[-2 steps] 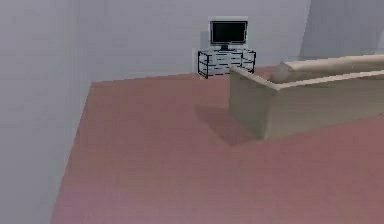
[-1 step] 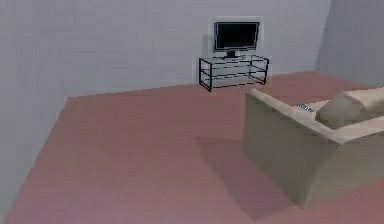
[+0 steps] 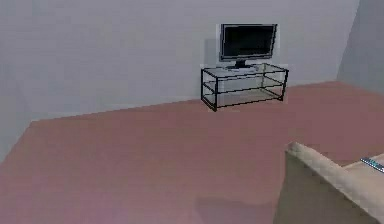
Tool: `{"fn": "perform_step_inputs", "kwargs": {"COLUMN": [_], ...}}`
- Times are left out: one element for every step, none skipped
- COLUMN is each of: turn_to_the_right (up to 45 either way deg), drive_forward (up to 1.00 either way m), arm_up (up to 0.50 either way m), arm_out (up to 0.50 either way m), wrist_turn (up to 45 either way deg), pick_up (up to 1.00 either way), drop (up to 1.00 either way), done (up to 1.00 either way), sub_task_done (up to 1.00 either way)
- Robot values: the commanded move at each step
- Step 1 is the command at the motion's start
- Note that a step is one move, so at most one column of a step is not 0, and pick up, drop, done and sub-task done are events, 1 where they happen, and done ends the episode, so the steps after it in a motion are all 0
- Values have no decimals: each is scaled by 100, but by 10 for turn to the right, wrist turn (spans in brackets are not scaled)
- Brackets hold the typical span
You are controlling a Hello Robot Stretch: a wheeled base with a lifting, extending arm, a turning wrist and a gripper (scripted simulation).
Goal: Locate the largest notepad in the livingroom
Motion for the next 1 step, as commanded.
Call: {"fn": "perform_step_inputs", "kwargs": {"turn_to_the_right": [0], "drive_forward": [100], "arm_up": [0], "arm_out": [0], "wrist_turn": [0], "pick_up": [0], "drop": [0], "done": [0], "sub_task_done": [0]}}
